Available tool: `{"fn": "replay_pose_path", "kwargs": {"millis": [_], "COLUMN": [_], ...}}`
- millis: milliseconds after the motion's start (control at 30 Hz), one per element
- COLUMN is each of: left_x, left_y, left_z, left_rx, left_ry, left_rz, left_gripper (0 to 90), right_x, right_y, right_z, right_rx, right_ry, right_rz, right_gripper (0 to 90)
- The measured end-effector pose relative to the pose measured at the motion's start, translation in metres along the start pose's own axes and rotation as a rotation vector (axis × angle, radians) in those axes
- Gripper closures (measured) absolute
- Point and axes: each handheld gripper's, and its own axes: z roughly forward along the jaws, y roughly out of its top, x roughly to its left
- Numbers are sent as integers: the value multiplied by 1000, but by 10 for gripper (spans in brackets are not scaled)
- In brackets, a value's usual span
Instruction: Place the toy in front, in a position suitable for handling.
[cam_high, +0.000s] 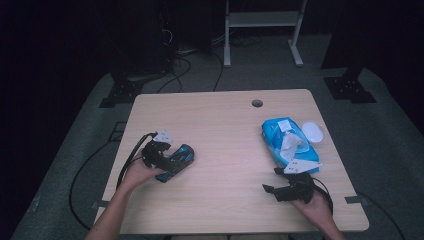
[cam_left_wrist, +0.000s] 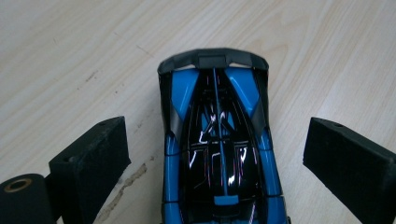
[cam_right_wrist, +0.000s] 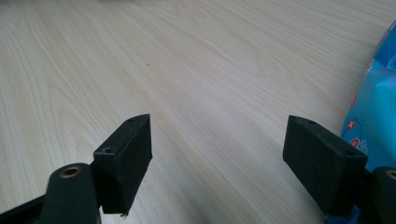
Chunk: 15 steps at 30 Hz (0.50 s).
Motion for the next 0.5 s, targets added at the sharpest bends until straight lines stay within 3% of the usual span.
{"fn": "replay_pose_path", "kwargs": {"millis": [300, 500], "left_x": [0, -1], "left_y": [-7, -8], "left_z": [13, 14], "left_rx": [70, 79], "left_ry": [-21, -19], "left_rz": [1, 23], "left_gripper": [66, 90], "right_x": [0, 0], "right_y": [-1, 0], "right_z": [0, -1], "right_rx": [5, 1], "right_ry": [2, 3], "right_rz": [-4, -4], "right_gripper": [229, 229]}}
